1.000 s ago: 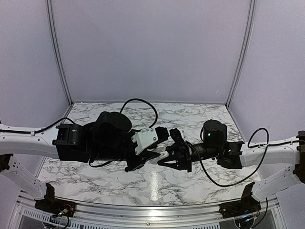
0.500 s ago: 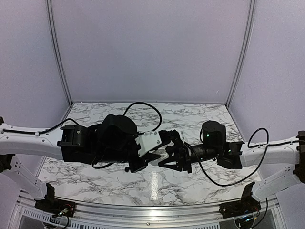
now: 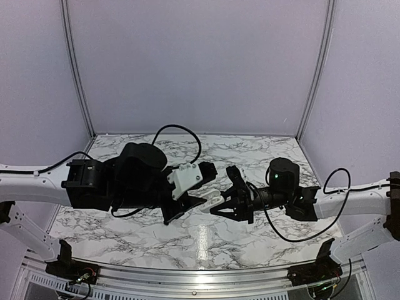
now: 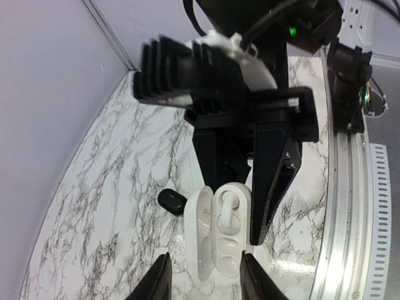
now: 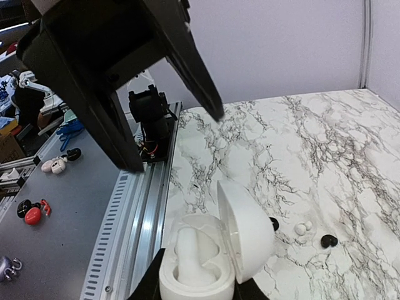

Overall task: Insert the wireless bluetooth earbuds into the charging case
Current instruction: Adjust the right earbud in the right side groove of the charging case, then adjust the left earbud at the center of the board.

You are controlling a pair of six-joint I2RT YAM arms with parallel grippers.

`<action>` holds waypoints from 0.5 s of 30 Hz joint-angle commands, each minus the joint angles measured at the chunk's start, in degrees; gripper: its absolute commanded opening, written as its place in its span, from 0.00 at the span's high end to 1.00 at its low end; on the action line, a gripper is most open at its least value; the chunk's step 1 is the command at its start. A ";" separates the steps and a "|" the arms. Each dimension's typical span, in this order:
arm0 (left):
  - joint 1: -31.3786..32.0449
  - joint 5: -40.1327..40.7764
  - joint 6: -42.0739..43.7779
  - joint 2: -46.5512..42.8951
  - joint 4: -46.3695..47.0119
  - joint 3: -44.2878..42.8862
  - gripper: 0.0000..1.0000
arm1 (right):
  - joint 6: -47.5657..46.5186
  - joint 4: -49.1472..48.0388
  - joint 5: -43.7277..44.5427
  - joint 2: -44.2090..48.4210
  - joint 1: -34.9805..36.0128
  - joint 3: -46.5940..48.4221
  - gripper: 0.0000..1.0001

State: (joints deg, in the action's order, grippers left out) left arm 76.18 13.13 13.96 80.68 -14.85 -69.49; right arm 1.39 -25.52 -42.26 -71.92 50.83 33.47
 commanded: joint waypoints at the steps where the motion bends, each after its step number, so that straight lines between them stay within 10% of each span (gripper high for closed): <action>1: -1.44 0.03 -1.96 -6.74 0.84 2.27 0.60 | 3.18 -5.91 -3.04 -1.86 -1.72 -0.78 1.00; 15: -13.91 -8.49 -17.29 -15.72 13.67 19.23 0.55 | 4.02 -5.10 -2.70 0.03 -4.30 -0.61 1.00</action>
State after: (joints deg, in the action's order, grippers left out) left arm 65.43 7.99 3.18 66.57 -6.79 -52.93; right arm 4.75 -29.52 -44.69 -73.45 47.40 32.29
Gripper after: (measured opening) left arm 0.445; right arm 0.248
